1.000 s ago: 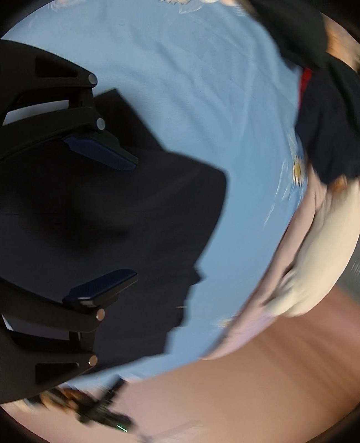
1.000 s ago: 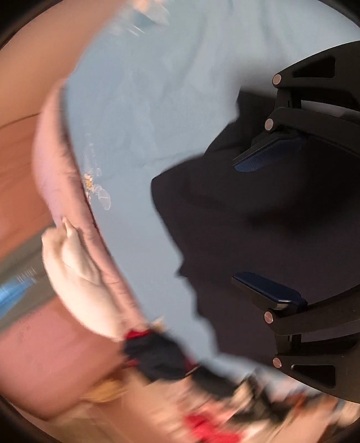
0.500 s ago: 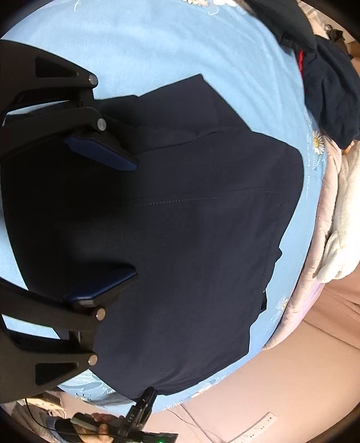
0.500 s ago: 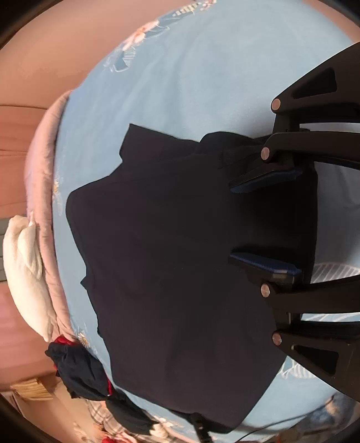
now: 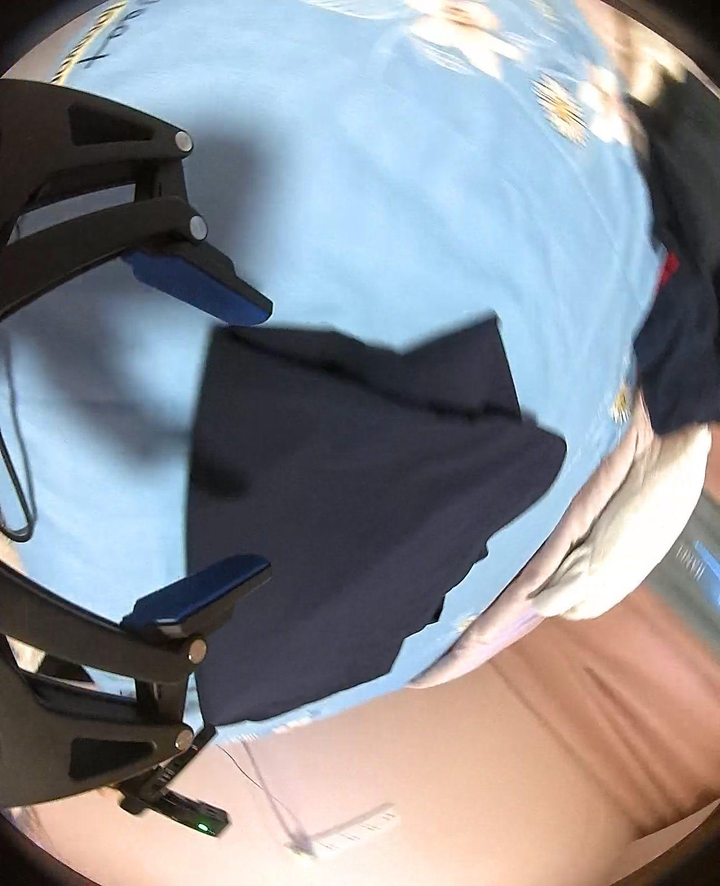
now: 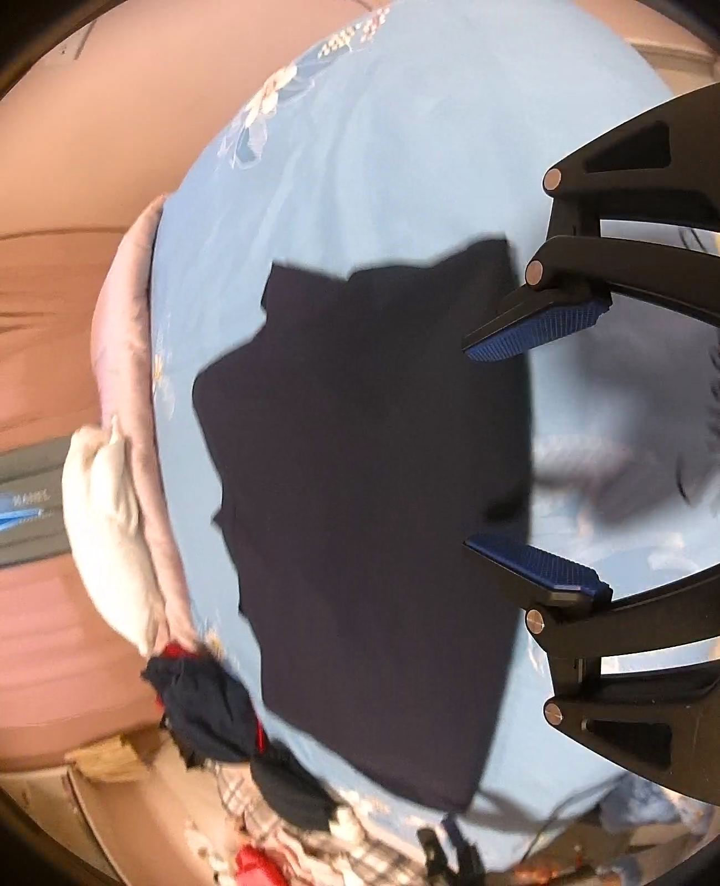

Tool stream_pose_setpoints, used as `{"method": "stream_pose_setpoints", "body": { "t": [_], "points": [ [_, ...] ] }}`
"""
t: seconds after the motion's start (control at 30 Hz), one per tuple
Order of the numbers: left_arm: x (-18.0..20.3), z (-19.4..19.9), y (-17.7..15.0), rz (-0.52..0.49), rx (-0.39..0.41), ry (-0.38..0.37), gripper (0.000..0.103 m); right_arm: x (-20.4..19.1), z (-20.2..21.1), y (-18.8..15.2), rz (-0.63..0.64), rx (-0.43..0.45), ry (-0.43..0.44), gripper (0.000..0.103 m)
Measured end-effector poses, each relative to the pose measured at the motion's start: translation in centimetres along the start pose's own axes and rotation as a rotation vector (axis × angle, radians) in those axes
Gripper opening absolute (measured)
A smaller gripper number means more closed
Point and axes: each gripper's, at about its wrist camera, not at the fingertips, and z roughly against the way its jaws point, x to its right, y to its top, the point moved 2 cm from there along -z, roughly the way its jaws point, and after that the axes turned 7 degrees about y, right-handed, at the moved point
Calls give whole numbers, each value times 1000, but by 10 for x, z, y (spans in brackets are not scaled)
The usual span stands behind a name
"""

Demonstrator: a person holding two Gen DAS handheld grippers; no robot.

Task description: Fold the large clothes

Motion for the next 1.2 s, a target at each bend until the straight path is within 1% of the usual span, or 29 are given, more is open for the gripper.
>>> {"method": "stream_pose_setpoints", "body": {
  "t": [0.07, 0.1, 0.2, 0.3, 0.33, 0.4, 0.43, 0.5, 0.53, 0.63, 0.7, 0.77, 0.9, 0.93, 1.0, 1.03, 1.07, 1.1, 1.17, 1.2],
  "points": [
    [-10, -3, -2, 39, -23, -13, 85, -9, -4, 3, 16, 3, 38, 65],
    [-14, -6, -2, 62, -35, -31, 85, -16, -10, 7, 25, -2, 66, 65],
    [-20, -18, 5, 112, -47, -101, 85, -32, -25, 12, 49, -22, 106, 65],
    [-17, -38, 23, 144, -80, -195, 85, -50, -42, 16, 70, -35, 144, 65],
    [-16, -45, 29, 145, -86, -201, 85, -56, -41, 10, 77, -37, 150, 65],
    [-12, -59, 43, 134, -107, -227, 85, -67, -47, 10, 94, -46, 163, 65],
    [-13, -65, 50, 144, -114, -237, 85, -72, -49, 8, 106, -49, 170, 65],
    [-15, -72, 63, 146, -126, -275, 90, -76, -48, 6, 132, -55, 176, 65],
    [-15, -75, 69, 147, -126, -284, 90, -80, -50, 8, 148, -58, 178, 65],
    [-6, -91, 87, 122, -148, -298, 91, -86, -56, 18, 181, -57, 172, 65],
    [1, -100, 96, 106, -163, -299, 91, -92, -66, 32, 195, -49, 172, 65],
    [10, -108, 104, 86, -178, -321, 91, -94, -77, 43, 199, -52, 163, 65],
    [20, -121, 109, 46, -201, -307, 91, -94, -115, 79, 146, -64, 142, 65],
    [21, -122, 110, 42, -201, -308, 91, -93, -123, 86, 127, -68, 136, 64],
    [18, -122, 110, 41, -197, -313, 90, -91, -141, 102, 78, -82, 129, 55],
    [15, -120, 108, 36, -195, -309, 85, -91, -150, 108, 56, -93, 135, 54],
    [14, -120, 107, 32, -194, -302, 79, -91, -160, 114, 40, -106, 133, 49],
    [12, -121, 107, 29, -194, -297, 77, -91, -170, 118, 28, -124, 127, 45],
    [7, -120, 107, 29, -195, -293, 69, -93, -184, 122, 16, -143, 118, 43],
    [4, -120, 106, 29, -196, -293, 68, -94, -191, 123, 22, -157, 105, 43]
  ]
}}
